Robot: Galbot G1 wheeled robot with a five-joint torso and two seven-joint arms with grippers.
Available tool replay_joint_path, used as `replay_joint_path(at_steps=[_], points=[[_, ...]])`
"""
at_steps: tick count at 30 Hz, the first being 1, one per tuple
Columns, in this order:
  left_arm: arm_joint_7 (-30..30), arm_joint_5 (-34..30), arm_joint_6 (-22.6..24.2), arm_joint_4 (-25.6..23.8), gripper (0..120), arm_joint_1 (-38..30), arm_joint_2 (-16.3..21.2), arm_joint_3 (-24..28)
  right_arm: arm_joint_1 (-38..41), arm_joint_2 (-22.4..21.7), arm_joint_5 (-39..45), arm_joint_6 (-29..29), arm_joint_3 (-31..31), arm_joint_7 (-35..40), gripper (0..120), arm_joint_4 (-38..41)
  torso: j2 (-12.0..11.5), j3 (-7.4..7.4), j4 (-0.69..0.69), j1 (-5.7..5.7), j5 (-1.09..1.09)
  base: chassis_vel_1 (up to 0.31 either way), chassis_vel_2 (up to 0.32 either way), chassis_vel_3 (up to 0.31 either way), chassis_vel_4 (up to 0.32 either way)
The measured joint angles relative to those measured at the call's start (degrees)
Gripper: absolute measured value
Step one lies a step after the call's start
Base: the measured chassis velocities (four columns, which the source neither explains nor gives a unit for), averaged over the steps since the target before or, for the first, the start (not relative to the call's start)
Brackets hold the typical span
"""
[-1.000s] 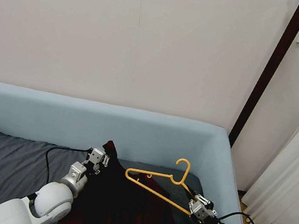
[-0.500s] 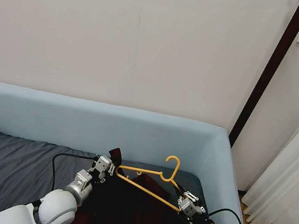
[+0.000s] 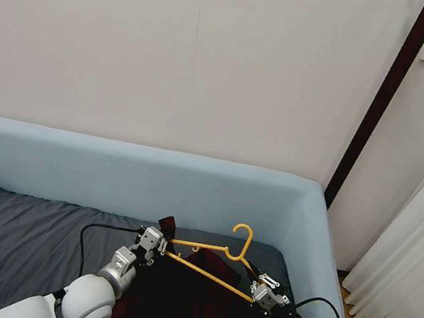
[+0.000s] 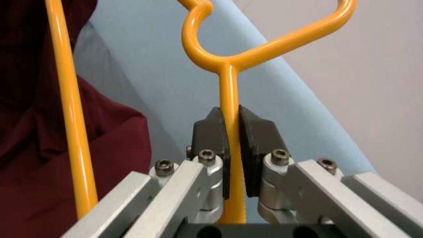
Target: Pick up the clothes from the sofa and hang them on the clothes hanger.
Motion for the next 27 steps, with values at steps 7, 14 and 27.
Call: replay_joint_path(at_steps=[7,14,27], points=[[-0.08,-0.14,0.05,1.25,0,-2.6,-1.43,2.79,3.09,0.64,0.28,-0.37,-3.39,0.1,4,-1.33,0.0,0.0,-0.01,0.0,0.0,0.0,0.0,0.0,0.0],[-0.27,-0.44,0.66,0.92,0,-3.94,-1.95,4.44,5.93,2.24,0.52,-0.72,-5.43,0.46,4,-3.98,0.0,0.0,-0.01,0.0,0.0,0.0,0.0,0.0,0.0],[-1.7,-0.44,1.62,-2.17,0,-1.87,-2.32,3.97,8.98,3.38,2.13,-2.24,-5.89,0.77,4,-7.7,0.0,0.0,-0.01,0.0,0.0,0.0,0.0,0.0,0.0]])
